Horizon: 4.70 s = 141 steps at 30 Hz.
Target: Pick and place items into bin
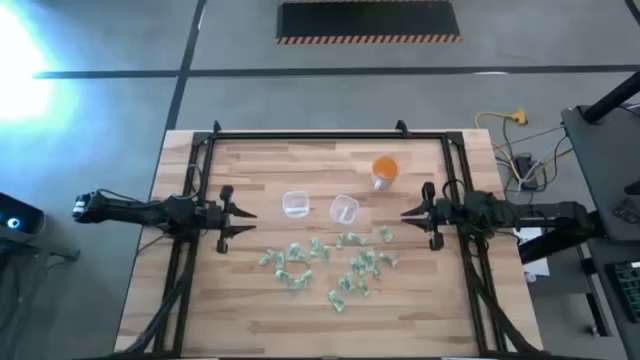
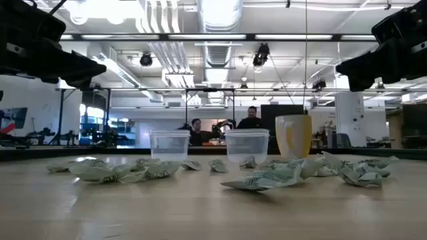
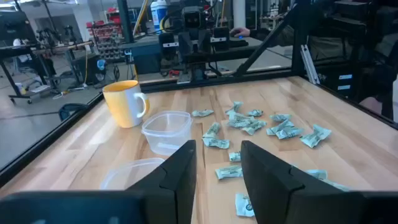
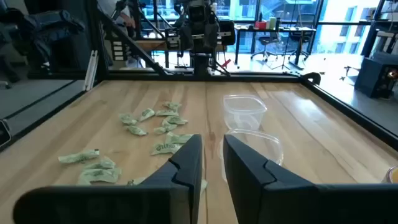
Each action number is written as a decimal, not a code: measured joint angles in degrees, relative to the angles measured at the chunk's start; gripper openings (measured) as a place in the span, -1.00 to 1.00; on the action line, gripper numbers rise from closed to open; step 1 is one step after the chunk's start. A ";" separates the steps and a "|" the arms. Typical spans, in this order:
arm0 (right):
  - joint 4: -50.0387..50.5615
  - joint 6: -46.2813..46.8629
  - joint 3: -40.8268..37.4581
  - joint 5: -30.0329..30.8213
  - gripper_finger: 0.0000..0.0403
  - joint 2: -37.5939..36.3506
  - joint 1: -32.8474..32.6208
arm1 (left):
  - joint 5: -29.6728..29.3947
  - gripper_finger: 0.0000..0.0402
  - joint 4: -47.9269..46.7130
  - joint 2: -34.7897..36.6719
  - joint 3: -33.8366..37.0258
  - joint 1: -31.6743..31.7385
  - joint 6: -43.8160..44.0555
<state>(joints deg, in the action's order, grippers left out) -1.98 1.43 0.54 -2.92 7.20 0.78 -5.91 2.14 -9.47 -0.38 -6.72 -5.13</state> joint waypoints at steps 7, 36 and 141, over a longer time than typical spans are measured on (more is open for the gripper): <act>0.00 0.00 0.00 0.01 -0.72 0.01 0.01 | 0.01 -0.46 0.00 0.00 0.02 0.00 0.01; 0.00 -0.04 0.00 0.02 -0.72 0.00 0.02 | 0.01 -0.46 0.00 0.01 0.00 0.01 0.01; -19.19 -10.82 14.40 -3.58 -0.72 6.47 -0.02 | 1.07 -0.46 42.05 -6.44 -6.20 -0.02 -10.12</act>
<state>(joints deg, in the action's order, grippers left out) -21.17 -9.39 14.93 -6.50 13.67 0.75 -4.84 44.20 -15.91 -6.58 -6.74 -15.25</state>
